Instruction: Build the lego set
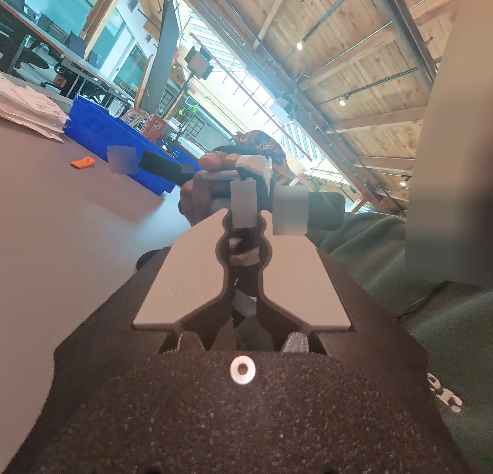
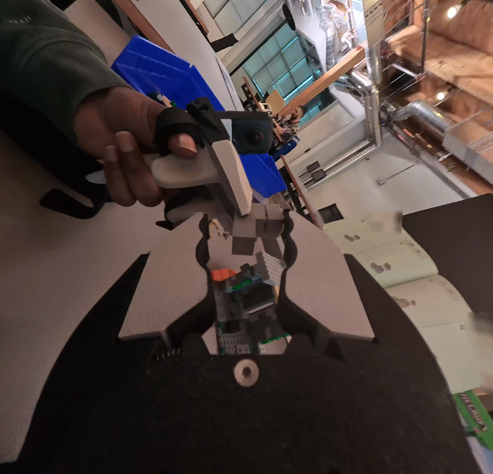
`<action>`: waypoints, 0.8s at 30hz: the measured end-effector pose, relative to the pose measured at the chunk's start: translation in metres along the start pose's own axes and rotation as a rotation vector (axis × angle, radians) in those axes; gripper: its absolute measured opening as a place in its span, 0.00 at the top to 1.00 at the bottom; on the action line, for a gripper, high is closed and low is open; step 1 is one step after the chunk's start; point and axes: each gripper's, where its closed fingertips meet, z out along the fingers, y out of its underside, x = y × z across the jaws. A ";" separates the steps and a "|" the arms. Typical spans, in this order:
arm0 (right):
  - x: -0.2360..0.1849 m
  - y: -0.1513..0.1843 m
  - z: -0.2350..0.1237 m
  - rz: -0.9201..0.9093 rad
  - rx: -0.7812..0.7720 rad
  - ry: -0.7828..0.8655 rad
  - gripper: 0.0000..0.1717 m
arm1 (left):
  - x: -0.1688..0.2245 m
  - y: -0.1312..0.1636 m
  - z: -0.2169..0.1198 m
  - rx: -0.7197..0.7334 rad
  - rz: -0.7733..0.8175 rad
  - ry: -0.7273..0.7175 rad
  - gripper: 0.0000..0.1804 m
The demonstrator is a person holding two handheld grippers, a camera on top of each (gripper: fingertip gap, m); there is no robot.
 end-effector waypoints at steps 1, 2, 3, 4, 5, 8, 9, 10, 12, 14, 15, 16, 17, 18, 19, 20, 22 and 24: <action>0.002 0.000 0.001 -0.022 -0.003 0.014 0.72 | 0.000 0.000 -0.001 0.002 -0.005 0.001 0.91; 0.005 0.000 0.000 -0.037 -0.004 0.027 0.76 | 0.001 0.001 -0.001 -0.001 -0.009 0.004 0.91; 0.007 -0.001 0.000 -0.046 -0.002 0.030 0.79 | 0.002 0.001 -0.001 0.004 -0.015 0.012 0.91; 0.006 -0.002 0.000 -0.052 0.000 0.026 0.80 | 0.003 0.001 -0.001 0.009 -0.022 0.019 0.91; 0.006 -0.003 0.000 -0.066 -0.009 0.025 0.80 | 0.004 0.001 -0.001 0.011 -0.022 0.023 0.91; 0.005 -0.005 0.000 -0.068 -0.050 0.001 0.81 | 0.007 0.002 -0.002 0.016 -0.024 0.048 0.91; 0.005 -0.006 0.000 -0.067 -0.060 -0.014 0.81 | 0.008 0.002 -0.003 0.019 -0.032 0.060 0.91; 0.004 -0.007 0.001 -0.073 -0.066 -0.023 0.81 | 0.009 0.003 -0.003 0.020 -0.037 0.068 0.91; 0.002 -0.008 0.001 -0.078 -0.075 -0.045 0.81 | 0.009 0.005 -0.004 0.021 -0.036 0.076 0.91; 0.000 -0.006 0.003 -0.062 -0.075 -0.060 0.81 | 0.006 0.004 -0.006 0.024 -0.044 0.071 0.91; 0.000 -0.004 0.004 -0.046 -0.067 -0.062 0.81 | 0.004 0.004 -0.007 0.018 -0.036 0.059 0.91; -0.001 -0.001 0.006 -0.024 -0.066 -0.077 0.81 | 0.001 0.004 -0.008 0.011 -0.025 0.043 0.91; -0.001 0.001 0.007 0.004 -0.067 -0.086 0.80 | 0.000 0.003 -0.008 0.010 -0.027 0.038 0.91; 0.000 0.000 0.008 0.005 -0.053 -0.091 0.80 | 0.000 0.002 -0.008 0.002 -0.028 0.042 0.91; 0.000 -0.001 0.008 -0.016 -0.042 -0.104 0.80 | 0.000 0.003 -0.008 -0.012 -0.023 0.037 0.91; -0.001 -0.001 0.008 -0.038 -0.041 -0.122 0.80 | 0.000 0.003 -0.008 -0.024 -0.021 0.032 0.91; -0.002 -0.002 0.008 -0.057 -0.041 -0.145 0.78 | 0.001 0.002 -0.009 -0.039 -0.027 0.032 0.91; -0.004 0.000 0.010 -0.076 -0.052 -0.153 0.75 | 0.003 0.004 -0.007 -0.067 -0.030 0.039 0.91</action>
